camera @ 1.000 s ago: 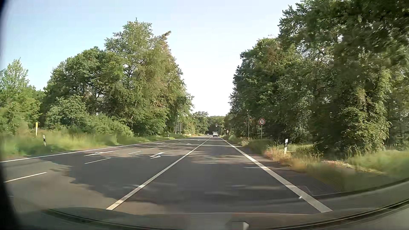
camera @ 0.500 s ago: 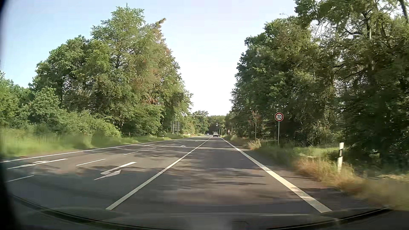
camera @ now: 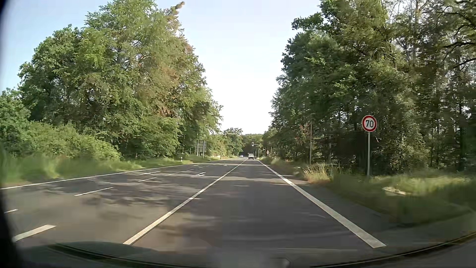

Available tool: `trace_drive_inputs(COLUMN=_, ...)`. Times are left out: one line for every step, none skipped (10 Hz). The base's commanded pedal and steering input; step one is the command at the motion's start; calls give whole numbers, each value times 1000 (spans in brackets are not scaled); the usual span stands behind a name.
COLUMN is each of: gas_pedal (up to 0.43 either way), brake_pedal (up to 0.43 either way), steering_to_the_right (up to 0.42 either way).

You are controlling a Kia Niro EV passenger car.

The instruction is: Follow the waypoints while adhering to traffic rules and regulations

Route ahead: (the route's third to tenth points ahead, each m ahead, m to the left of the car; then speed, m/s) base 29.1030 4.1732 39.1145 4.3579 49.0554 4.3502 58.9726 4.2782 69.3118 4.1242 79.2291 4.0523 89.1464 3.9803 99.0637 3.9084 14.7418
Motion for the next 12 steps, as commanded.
trace_drive_inputs(gas_pedal=319, brake_pedal=30, steering_to_the_right=0)
trace_drive_inputs(gas_pedal=319, brake_pedal=30, steering_to_the_right=0)
trace_drive_inputs(gas_pedal=319, brake_pedal=30, steering_to_the_right=0)
trace_drive_inputs(gas_pedal=319, brake_pedal=30, steering_to_the_right=1)
trace_drive_inputs(gas_pedal=319, brake_pedal=30, steering_to_the_right=1)
trace_drive_inputs(gas_pedal=319, brake_pedal=30, steering_to_the_right=0)
trace_drive_inputs(gas_pedal=319, brake_pedal=30, steering_to_the_right=0)
trace_drive_inputs(gas_pedal=319, brake_pedal=30, steering_to_the_right=1)
trace_drive_inputs(gas_pedal=319, brake_pedal=30, steering_to_the_right=1)
trace_drive_inputs(gas_pedal=319, brake_pedal=30, steering_to_the_right=1)
trace_drive_inputs(gas_pedal=319, brake_pedal=24, steering_to_the_right=1)
trace_drive_inputs(gas_pedal=319, brake_pedal=24, steering_to_the_right=1)
